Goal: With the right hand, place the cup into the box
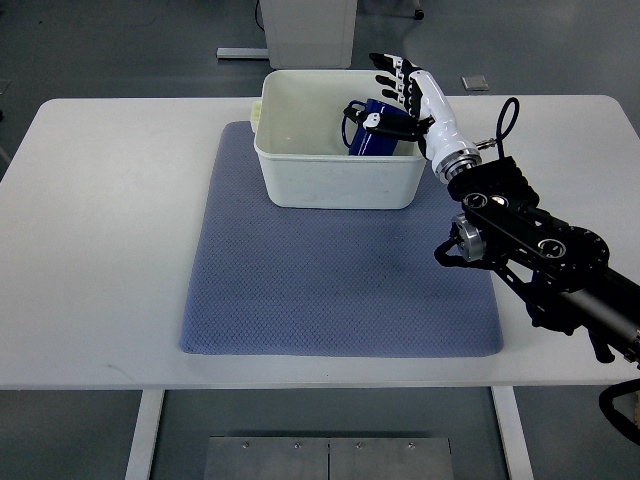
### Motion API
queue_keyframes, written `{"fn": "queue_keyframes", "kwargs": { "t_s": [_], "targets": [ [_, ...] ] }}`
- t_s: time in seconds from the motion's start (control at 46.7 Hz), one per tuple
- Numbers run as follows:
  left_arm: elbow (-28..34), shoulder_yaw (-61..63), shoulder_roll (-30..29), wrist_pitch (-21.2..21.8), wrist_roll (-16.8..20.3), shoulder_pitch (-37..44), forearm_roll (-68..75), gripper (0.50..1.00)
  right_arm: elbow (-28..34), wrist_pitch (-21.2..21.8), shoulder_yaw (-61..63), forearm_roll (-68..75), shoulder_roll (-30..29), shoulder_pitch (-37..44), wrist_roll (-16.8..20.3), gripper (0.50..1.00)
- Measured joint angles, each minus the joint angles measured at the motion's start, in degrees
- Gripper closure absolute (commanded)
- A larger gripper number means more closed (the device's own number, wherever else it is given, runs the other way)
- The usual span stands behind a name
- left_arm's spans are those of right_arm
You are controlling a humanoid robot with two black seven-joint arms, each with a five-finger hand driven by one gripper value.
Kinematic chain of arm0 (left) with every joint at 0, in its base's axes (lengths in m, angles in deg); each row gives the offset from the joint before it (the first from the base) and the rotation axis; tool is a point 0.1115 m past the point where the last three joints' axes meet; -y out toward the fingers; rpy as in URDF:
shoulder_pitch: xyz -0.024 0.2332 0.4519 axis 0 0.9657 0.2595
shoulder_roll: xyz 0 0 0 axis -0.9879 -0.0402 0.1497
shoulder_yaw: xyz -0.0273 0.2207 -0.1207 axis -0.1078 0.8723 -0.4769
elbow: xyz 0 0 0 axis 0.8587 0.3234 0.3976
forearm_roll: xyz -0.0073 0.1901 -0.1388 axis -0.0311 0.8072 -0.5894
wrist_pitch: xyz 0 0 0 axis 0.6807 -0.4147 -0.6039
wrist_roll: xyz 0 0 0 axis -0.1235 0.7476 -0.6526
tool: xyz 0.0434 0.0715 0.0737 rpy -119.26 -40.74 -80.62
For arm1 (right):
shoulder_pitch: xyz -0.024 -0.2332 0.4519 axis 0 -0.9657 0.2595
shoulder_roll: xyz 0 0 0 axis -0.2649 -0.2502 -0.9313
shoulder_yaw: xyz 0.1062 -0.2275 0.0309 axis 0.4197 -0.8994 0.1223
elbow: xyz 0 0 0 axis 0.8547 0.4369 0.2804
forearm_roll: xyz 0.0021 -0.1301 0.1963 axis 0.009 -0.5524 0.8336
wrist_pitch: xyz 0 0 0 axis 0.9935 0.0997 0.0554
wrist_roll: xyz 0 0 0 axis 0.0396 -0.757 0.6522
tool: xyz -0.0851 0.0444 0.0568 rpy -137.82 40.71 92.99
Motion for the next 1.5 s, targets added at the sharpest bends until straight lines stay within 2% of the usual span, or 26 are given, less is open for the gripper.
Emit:
{"fn": "queue_keyframes", "kwargs": {
  "t_s": [0.364,0.578,1.049,1.327,1.498],
  "targets": [
    [0.0,0.0,0.0,0.0,0.0,0.0,0.0,0.5,3.6,0.4,3.6,2.1,2.7,-2.3,0.1,0.5],
    [0.0,0.0,0.0,0.0,0.0,0.0,0.0,0.5,5.2,1.0,4.4,4.7,4.3,-3.4,0.2,0.5],
    [0.0,0.0,0.0,0.0,0.0,0.0,0.0,0.5,5.2,1.5,14.5,9.4,5.3,-6.4,0.4,0.5],
    [0.0,0.0,0.0,0.0,0.0,0.0,0.0,0.5,4.7,6.1,17.9,24.1,7.6,-7.1,6.6,0.5],
    [0.0,0.0,0.0,0.0,0.0,0.0,0.0,0.5,4.1,9.7,19.5,26.1,7.6,-7.9,7.8,0.5]
  ]
}}
